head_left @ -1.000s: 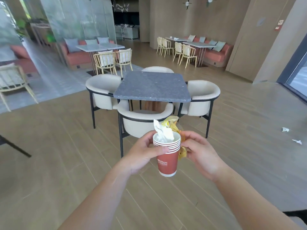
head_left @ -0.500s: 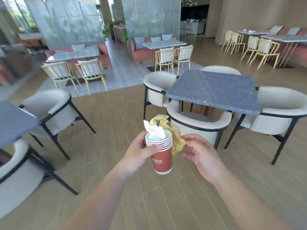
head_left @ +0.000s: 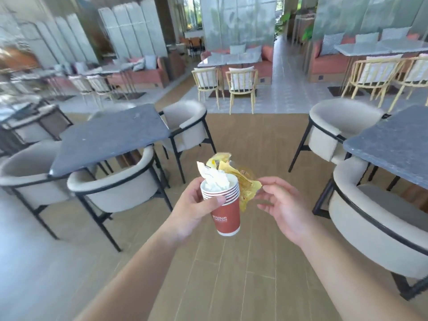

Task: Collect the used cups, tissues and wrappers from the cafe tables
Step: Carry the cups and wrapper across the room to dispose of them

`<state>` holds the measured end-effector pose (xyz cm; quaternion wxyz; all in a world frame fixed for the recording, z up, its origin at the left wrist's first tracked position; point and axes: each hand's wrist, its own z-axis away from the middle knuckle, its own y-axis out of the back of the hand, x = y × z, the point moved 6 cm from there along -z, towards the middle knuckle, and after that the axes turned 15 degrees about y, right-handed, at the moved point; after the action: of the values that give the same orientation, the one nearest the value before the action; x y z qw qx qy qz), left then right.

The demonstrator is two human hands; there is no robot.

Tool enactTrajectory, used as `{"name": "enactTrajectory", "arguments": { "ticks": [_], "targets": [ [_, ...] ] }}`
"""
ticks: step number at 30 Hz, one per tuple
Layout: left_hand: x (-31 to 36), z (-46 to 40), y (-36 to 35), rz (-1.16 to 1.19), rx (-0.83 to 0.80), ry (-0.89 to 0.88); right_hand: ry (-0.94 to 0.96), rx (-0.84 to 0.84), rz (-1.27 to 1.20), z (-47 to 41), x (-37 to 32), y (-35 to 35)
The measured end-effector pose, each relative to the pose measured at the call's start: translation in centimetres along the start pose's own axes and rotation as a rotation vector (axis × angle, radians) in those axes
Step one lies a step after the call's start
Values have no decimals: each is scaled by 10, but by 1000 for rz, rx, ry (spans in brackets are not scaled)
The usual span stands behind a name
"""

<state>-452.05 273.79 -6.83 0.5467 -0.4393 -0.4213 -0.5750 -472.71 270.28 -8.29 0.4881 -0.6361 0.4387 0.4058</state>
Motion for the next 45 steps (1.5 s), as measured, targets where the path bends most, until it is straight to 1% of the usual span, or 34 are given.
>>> {"name": "enactTrajectory", "arguments": {
  "ticks": [5,9,12,16,23,28,33,39,45],
  "targets": [
    [-11,30,59,39,228,9,-81,-191,-63,-20,33,-63],
    [-19,62,114,100,392,5,-149,-332,-91,-24,59,-129],
    [-27,83,147,143,469,-2,-181,-402,-112,-22,71,-170],
    [-40,115,207,202,601,-24,-191,-517,-115,-16,85,-243],
    [-48,173,332,237,731,-83,-180,-702,-94,6,104,-396],
    [-46,217,427,253,811,-133,-165,-781,-103,24,112,-511],
    [-53,267,505,266,914,-164,-147,-863,-127,53,127,-612],
    [-70,311,568,273,1039,-154,-176,-992,-159,89,143,-703],
    [-95,337,627,327,1172,-102,-219,-1089,-203,93,176,-775]
  ]
}}
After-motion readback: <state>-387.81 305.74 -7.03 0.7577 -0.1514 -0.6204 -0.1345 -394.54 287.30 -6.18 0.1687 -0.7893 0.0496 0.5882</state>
